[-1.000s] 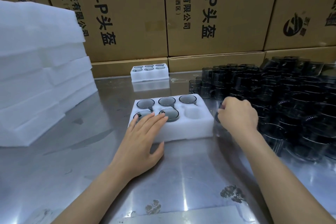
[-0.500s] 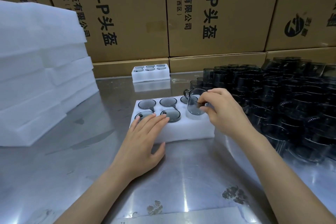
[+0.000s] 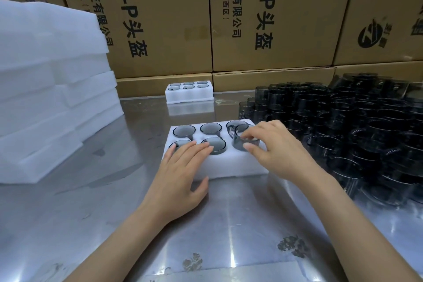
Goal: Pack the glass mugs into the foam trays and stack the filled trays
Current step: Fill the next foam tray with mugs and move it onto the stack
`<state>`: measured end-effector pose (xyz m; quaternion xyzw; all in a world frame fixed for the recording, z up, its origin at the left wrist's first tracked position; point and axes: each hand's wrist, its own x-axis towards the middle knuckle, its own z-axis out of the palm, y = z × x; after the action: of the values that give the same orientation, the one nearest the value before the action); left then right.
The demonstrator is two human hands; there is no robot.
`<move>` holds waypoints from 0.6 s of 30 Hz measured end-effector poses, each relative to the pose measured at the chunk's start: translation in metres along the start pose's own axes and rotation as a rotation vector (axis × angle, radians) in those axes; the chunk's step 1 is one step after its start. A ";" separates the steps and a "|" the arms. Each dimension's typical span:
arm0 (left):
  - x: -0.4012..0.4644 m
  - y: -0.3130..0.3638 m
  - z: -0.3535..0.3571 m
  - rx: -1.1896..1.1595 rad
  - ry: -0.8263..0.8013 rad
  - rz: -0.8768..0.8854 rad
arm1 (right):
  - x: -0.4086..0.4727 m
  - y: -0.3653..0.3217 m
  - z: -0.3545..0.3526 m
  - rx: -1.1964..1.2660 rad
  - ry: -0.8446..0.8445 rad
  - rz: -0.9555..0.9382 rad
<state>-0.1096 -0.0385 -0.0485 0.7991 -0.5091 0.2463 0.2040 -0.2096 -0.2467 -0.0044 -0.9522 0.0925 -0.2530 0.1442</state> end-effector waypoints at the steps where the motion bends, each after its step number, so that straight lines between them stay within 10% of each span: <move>1: 0.002 0.002 0.000 -0.001 0.007 0.000 | 0.000 0.001 -0.001 0.025 0.046 -0.001; 18: 0.045 0.032 0.021 0.079 -0.051 0.024 | 0.007 -0.006 0.023 -0.125 -0.254 0.095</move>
<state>-0.1186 -0.0954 -0.0355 0.8062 -0.5138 0.2481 0.1564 -0.1914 -0.2376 -0.0184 -0.9782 0.1341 -0.1173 0.1069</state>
